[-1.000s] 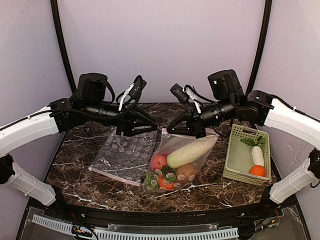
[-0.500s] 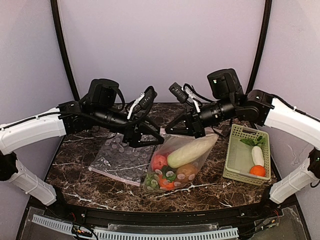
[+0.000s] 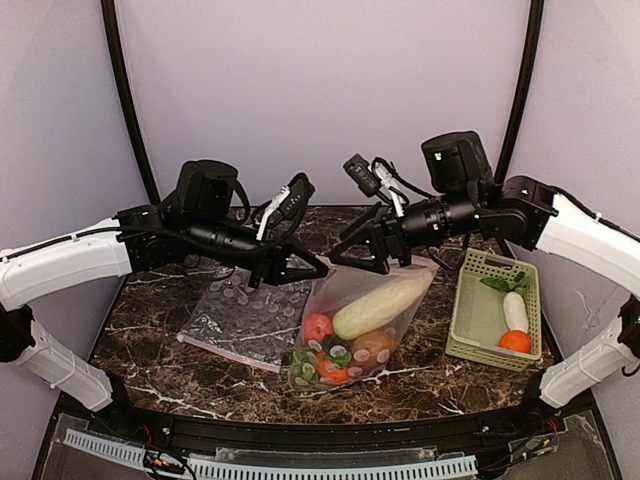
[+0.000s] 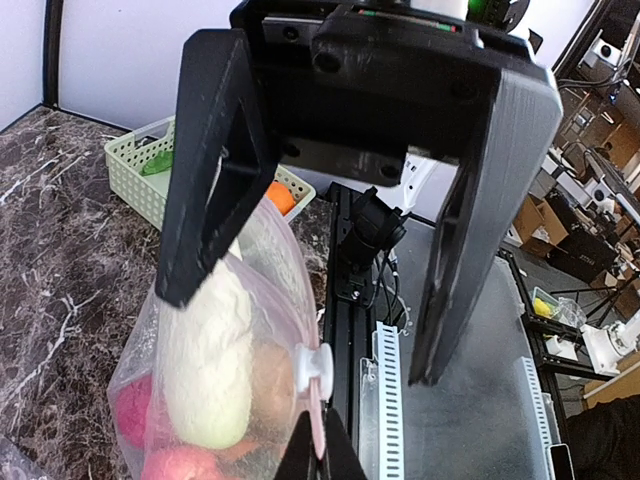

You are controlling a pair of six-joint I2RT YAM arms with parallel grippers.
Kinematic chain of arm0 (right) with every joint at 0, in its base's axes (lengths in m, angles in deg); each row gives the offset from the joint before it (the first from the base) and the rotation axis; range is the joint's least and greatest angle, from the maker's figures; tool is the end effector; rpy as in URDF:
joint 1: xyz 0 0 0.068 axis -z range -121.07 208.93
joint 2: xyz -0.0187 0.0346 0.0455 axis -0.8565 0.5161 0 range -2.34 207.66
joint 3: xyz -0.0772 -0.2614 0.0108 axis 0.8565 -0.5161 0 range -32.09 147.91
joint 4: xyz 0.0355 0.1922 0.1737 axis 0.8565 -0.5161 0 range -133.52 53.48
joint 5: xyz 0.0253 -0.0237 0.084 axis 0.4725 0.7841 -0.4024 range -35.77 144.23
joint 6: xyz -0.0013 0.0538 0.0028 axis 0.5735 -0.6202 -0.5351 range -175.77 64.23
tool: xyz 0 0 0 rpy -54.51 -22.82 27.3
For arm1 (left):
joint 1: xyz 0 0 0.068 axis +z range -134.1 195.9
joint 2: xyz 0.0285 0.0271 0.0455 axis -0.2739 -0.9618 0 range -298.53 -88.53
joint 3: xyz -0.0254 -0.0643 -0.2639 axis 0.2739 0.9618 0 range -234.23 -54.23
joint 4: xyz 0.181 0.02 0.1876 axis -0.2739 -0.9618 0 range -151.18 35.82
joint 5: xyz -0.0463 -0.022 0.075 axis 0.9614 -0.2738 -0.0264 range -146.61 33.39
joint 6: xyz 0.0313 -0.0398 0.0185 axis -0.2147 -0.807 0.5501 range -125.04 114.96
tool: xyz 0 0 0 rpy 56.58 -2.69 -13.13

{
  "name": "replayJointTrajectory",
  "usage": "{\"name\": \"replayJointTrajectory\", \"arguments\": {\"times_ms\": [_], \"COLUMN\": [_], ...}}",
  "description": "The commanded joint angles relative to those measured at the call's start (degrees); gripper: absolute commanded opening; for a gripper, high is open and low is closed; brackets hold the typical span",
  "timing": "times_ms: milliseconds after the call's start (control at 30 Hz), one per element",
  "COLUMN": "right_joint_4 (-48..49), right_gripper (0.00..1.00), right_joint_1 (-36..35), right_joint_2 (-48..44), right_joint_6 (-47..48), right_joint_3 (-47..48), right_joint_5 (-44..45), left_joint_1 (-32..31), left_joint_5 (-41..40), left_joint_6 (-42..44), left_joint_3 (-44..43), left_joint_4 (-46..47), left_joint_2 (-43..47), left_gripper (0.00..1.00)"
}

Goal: Place the food in the zip-top bag and seal the zipper
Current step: Pass from the right arm to the left, then zip the zipper on the zipper food storage bag.

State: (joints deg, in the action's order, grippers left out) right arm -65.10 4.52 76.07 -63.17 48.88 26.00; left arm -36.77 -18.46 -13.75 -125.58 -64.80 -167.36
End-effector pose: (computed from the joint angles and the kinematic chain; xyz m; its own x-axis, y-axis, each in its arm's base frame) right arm 0.1631 0.2568 0.3968 -0.3772 -0.3323 -0.8645 -0.9230 0.2116 0.3214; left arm 0.1745 -0.2650 0.3684 -0.3349 0.2425 -0.9105 0.9415 0.0474 -0.3337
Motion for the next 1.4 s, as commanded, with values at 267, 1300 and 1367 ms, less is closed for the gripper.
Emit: {"name": "replayJointTrajectory", "arguments": {"times_ms": [267, 1300, 1367], "right_joint_4": [-8.96, -2.09, -2.17], "right_gripper": [0.92, 0.47, 0.44], "right_joint_1": [8.66, 1.89, 1.11], "right_joint_2": [-12.06, 1.53, 3.11], "right_joint_6": [-2.66, 4.77, 5.05], "right_joint_3": [-6.22, 4.14, 5.23], "right_joint_5": [14.18, -10.3, -10.7], "left_joint_1": [-0.09, 0.04, 0.06], "left_joint_5": [-4.71, -1.21, -0.77], "left_joint_6": [0.61, 6.88, 7.06], "left_joint_3": [5.07, 3.59, 3.25], "left_joint_4": [1.33, -4.3, -4.8], "left_joint_2": [6.71, 8.24, 8.11], "left_gripper": [0.01, 0.01, 0.01]}}
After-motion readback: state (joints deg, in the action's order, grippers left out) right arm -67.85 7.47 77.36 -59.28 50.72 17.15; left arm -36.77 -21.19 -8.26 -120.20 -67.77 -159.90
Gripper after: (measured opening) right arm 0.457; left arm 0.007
